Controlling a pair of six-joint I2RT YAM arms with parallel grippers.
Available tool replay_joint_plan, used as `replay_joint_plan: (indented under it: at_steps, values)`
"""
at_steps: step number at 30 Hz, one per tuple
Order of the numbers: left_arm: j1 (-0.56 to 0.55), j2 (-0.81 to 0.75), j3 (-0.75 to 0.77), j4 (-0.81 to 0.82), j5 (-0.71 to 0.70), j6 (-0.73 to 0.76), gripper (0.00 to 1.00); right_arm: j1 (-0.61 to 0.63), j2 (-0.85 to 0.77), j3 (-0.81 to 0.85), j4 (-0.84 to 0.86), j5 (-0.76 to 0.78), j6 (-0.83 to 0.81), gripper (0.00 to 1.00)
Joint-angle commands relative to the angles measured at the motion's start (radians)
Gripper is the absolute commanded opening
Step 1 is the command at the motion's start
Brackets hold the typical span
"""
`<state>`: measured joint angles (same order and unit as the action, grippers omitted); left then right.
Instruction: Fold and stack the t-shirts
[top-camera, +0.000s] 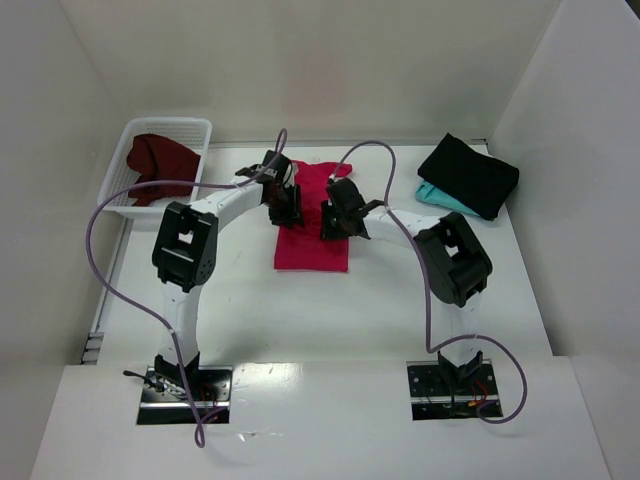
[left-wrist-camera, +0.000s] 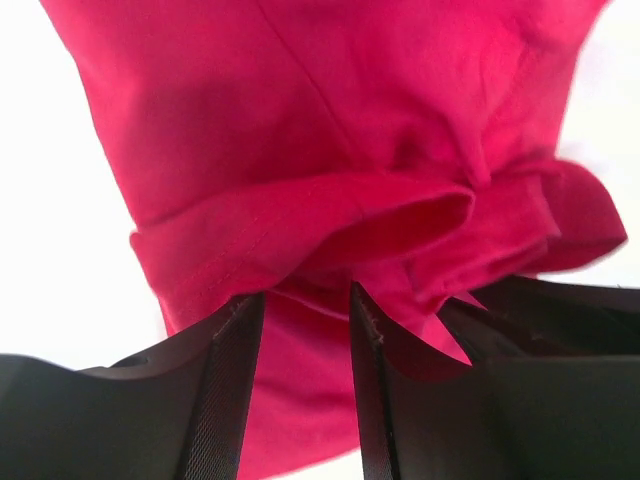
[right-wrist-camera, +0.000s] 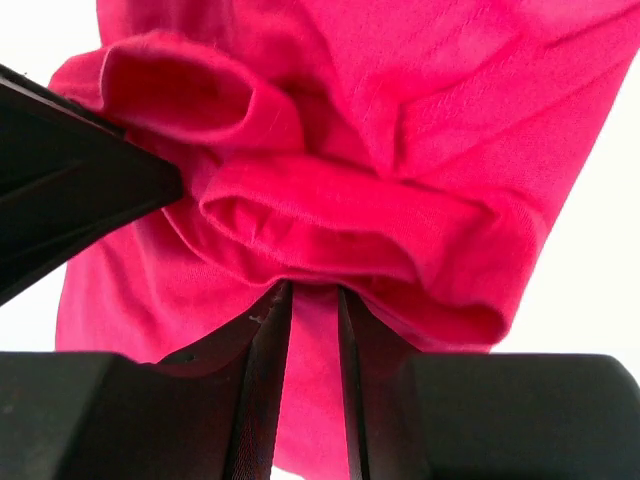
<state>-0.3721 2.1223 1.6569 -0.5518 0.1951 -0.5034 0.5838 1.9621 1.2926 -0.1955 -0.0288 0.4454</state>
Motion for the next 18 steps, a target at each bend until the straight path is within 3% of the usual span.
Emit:
replay_joint_plan:
  at_steps: [1, 12, 16, 18]
  values:
    - [-0.002, 0.047, 0.069, -0.036, -0.035, 0.022, 0.47, -0.016, 0.038, 0.071, -0.001, 0.065, -0.033, 0.31]
    - [0.052, 0.096, 0.273, -0.057, -0.069, 0.032, 0.47, -0.102, 0.098, 0.223, 0.008, 0.107, -0.042, 0.32]
    - [0.070, 0.071, 0.334, -0.069, -0.007, 0.042, 0.59, -0.124, 0.098, 0.246, 0.028, 0.096, -0.065, 0.32]
    - [0.070, 0.036, 0.343, -0.083, 0.004, 0.052, 0.59, -0.124, 0.089, 0.246, 0.019, 0.096, -0.076, 0.34]
